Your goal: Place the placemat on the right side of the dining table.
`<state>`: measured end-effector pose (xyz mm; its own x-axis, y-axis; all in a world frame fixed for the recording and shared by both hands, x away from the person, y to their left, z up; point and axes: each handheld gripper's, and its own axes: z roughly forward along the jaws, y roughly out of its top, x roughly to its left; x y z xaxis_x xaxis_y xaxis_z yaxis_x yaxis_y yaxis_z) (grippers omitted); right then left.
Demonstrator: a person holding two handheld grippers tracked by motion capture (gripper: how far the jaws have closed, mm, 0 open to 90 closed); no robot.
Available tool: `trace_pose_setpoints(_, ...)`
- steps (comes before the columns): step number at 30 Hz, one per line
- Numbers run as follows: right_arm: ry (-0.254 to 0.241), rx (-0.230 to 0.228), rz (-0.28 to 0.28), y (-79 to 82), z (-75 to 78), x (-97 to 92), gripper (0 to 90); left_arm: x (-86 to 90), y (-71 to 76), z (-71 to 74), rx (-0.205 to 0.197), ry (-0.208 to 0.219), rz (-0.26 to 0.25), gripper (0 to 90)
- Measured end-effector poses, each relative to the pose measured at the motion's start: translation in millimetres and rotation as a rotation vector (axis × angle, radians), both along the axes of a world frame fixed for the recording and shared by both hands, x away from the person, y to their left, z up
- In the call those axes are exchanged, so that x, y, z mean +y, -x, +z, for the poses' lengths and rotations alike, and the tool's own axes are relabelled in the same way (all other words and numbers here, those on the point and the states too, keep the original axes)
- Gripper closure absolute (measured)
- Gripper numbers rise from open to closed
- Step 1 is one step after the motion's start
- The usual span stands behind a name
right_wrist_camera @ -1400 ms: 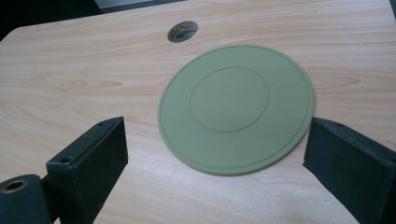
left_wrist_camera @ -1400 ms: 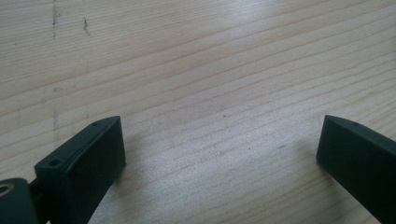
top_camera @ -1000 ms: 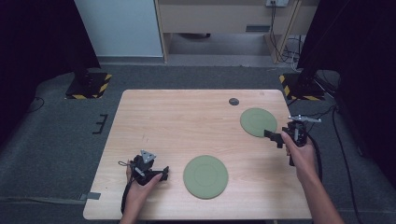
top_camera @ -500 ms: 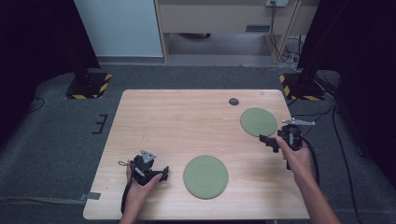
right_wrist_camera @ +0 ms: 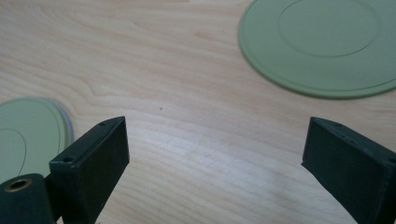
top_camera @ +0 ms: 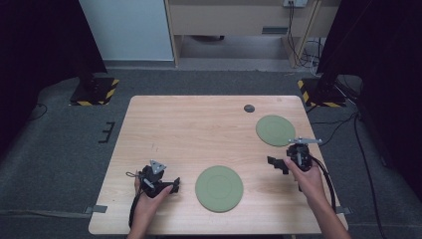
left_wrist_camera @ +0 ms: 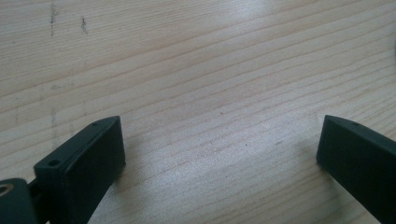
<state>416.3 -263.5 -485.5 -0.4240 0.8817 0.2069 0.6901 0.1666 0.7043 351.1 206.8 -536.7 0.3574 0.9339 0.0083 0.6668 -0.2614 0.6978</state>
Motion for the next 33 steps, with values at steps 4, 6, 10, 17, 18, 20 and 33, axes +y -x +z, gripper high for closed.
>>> trace_pose_setpoints(4,0.014,0.012,0.024,4.4,-10.3,9.1,7.1,0.0,0.0,0.0,0.000,0.000,0.000,0.5)
trace_pose_setpoints(6,0.012,0.025,0.029,6.4,-17.2,13.6,7.1,0.0,0.0,0.0,0.000,0.000,0.000,0.5)
trace_pose_setpoints(10,0.009,0.038,0.037,8.0,-25.8,20.3,7.1,0.0,0.0,0.0,0.000,0.000,0.000,0.5)
trace_pose_setpoints(17,0.029,0.044,0.053,8.3,-35.5,35.4,7.0,0.0,0.0,0.0,0.000,0.000,0.000,0.5)
trace_pose_setpoints(18,0.034,0.041,0.052,8.1,-36.5,37.8,7.1,0.0,0.0,0.0,0.000,0.000,0.000,0.5)
trace_pose_setpoints(20,0.039,0.030,0.049,7.6,-38.7,41.5,7.3,0.0,0.0,0.0,0.000,0.000,0.000,0.5)
trace_pose_setpoints(33,0.093,-0.031,0.018,3.9,-49.5,53.6,5.1,0.0,0.0,0.0,0.000,0.001,-0.001,0.4)
